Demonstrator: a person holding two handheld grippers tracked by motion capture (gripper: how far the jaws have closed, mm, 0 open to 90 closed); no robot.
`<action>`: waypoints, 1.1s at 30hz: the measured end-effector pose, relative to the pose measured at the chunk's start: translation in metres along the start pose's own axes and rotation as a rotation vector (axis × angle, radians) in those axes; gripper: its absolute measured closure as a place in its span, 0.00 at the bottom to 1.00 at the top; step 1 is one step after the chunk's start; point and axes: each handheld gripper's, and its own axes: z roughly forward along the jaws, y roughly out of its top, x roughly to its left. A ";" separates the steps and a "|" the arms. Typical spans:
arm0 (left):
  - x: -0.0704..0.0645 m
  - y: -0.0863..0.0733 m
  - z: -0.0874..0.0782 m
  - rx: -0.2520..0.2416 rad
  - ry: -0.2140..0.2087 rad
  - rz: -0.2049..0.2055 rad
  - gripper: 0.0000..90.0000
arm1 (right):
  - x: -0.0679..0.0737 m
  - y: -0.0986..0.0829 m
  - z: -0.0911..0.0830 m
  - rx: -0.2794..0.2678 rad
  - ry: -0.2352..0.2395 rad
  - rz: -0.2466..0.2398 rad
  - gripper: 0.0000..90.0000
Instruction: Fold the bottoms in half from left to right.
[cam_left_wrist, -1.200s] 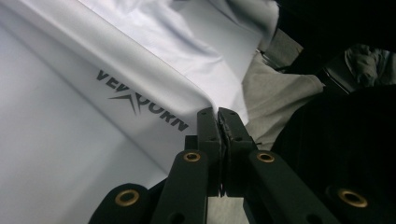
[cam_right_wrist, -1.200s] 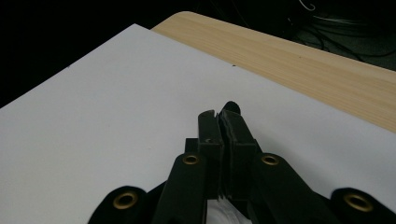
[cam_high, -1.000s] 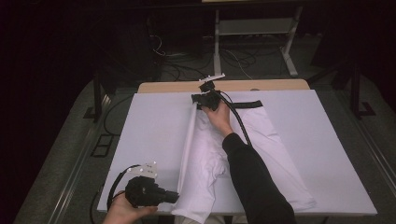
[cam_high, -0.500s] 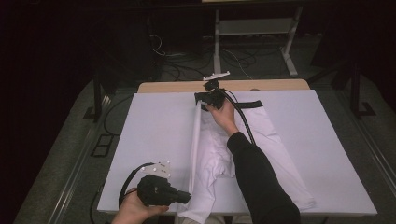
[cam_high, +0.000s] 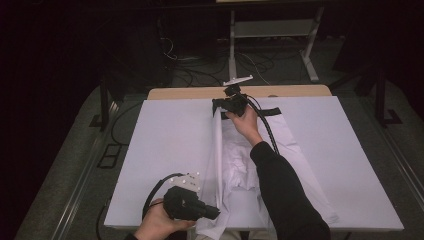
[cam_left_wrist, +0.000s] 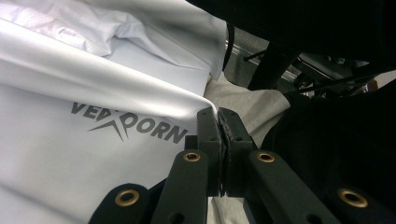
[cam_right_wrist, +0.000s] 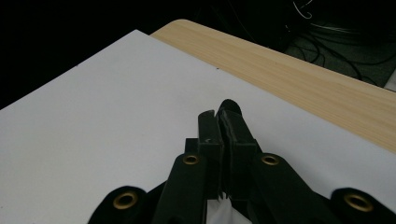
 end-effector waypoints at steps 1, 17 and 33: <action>0.000 0.002 0.002 0.000 -0.005 0.004 0.97 | -0.001 0.000 -0.001 -0.001 -0.001 0.001 0.95; -0.002 0.024 0.030 0.011 -0.049 0.041 0.97 | -0.015 -0.005 -0.019 0.016 -0.007 0.003 0.95; -0.002 0.044 0.061 0.025 -0.085 0.055 0.97 | -0.034 -0.003 -0.041 0.023 -0.021 0.003 0.95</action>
